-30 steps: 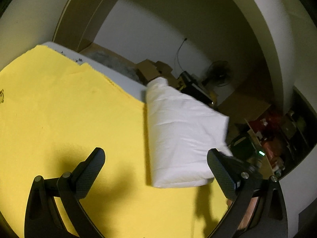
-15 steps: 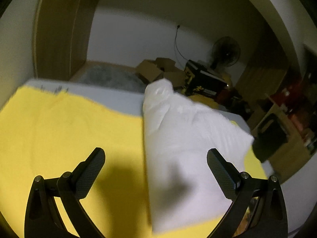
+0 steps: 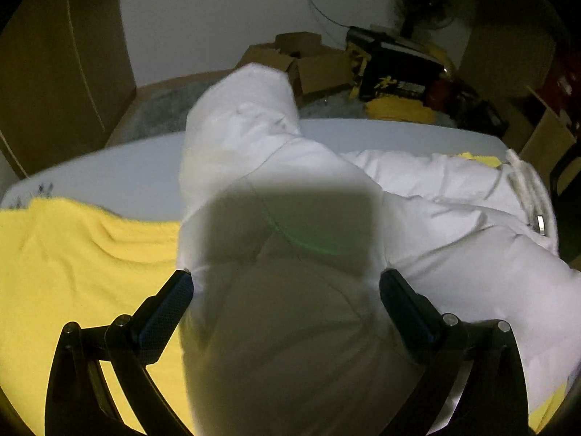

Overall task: Fold large clothes
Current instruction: 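Grasp the jacket bundle with the left gripper and tuck it into a roll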

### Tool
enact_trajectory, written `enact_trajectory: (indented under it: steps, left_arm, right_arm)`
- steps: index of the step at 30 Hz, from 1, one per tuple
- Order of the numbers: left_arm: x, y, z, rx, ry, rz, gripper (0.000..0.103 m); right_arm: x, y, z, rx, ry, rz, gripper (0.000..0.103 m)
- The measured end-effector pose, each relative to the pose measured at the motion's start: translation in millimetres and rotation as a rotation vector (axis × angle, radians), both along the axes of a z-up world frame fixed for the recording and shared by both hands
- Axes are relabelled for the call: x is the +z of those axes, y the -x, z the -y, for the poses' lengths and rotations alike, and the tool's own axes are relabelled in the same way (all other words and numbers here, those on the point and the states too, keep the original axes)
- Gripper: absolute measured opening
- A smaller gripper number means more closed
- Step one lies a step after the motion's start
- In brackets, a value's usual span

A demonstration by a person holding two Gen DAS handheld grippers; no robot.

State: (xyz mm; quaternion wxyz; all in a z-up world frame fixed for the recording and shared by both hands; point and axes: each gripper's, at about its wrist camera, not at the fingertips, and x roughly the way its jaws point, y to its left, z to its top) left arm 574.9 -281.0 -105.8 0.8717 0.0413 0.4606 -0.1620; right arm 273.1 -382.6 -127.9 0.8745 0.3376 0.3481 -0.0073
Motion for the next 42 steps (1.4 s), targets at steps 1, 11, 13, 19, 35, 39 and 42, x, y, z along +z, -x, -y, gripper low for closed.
enact_trajectory:
  steps: [1, 11, 13, 19, 35, 39, 42]
  left_arm:
    - [-5, 0, 1, 0.002, -0.012, 0.008, 0.103]
    - [-28, 2, 7, 0.039, -0.038, 0.077, 0.103]
    - [-31, 0, 5, 0.038, -0.032, 0.068, 0.103]
    - [-34, -2, 4, 0.043, -0.03, 0.059, 0.103]
    - [-22, 7, -20, 0.063, 0.043, -0.005, 0.103]
    - [17, 33, -68, 0.087, 0.12, -0.016, 0.103]
    - [49, 52, -98, 0.072, 0.094, 0.062, 0.103]
  right_arm:
    - [0, -4, 1, 0.004, -0.011, -0.004, 0.028]
    - [-10, -14, 7, 0.02, -0.035, -0.043, 0.028]
    - [-10, -15, 7, 0.016, -0.036, -0.04, 0.028]
    - [-12, -19, 9, 0.017, -0.03, -0.041, 0.028]
    - [-5, -11, 12, 0.01, 0.039, 0.025, 0.032]
    - [16, 29, 43, -0.107, -0.04, 0.038, 0.057]
    - [51, 66, 61, -0.287, 0.1, 0.047, 0.077]
